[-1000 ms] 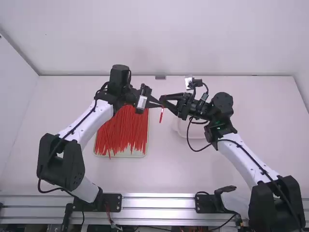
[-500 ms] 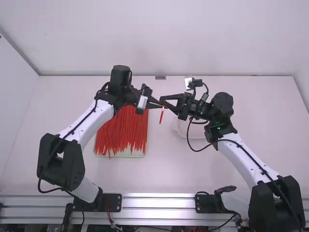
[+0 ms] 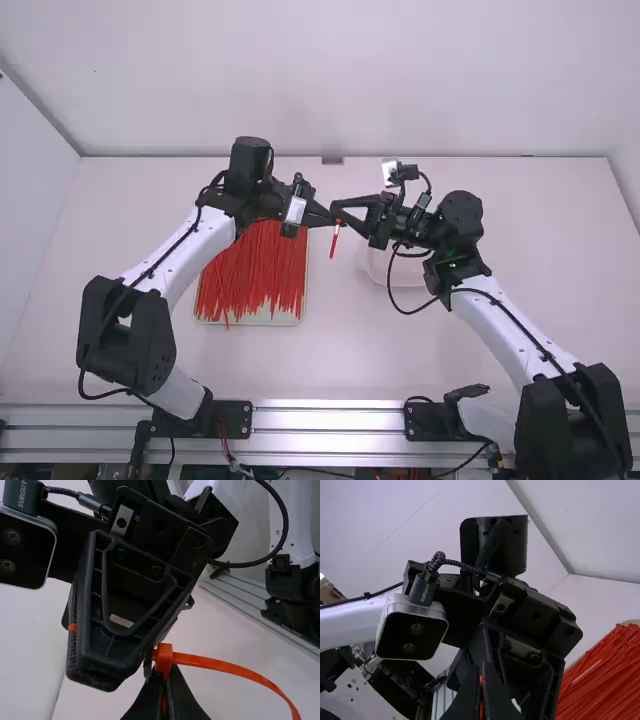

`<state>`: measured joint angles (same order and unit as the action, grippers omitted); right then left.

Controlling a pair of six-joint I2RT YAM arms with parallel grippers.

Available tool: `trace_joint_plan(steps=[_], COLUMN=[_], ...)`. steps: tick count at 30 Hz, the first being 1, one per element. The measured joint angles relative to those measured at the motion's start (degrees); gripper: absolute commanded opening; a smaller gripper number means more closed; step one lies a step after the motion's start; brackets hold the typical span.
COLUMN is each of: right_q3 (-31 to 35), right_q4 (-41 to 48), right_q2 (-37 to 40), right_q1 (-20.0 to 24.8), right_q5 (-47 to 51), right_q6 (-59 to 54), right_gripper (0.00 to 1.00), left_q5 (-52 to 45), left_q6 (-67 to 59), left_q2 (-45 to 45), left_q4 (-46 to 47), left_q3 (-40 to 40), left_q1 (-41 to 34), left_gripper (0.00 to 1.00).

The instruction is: Fasten the cable tie

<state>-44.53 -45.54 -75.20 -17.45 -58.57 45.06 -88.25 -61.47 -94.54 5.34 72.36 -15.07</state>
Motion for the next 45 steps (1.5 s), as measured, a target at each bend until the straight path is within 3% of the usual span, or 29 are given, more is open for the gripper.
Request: trace_joint_plan(steps=[25,45], right_q3=[0.04,0.07], right_q4=[-0.48,-2.84], right_q2=[-0.02,-0.13], right_q1=[0.09,1.11], right_q5=[-1.73,-4.37], right_q6=[0.59,1.49], right_gripper=[0.0,0.0], left_q5=[-0.79,0.37], left_q6=[-2.89,-3.54], left_q2=[0.26,0.28], left_q4=[-0.28,-8.57], left_q3=[-8.2,-24.52], left_q1=[0.0,0.0], left_gripper=[0.02,0.02])
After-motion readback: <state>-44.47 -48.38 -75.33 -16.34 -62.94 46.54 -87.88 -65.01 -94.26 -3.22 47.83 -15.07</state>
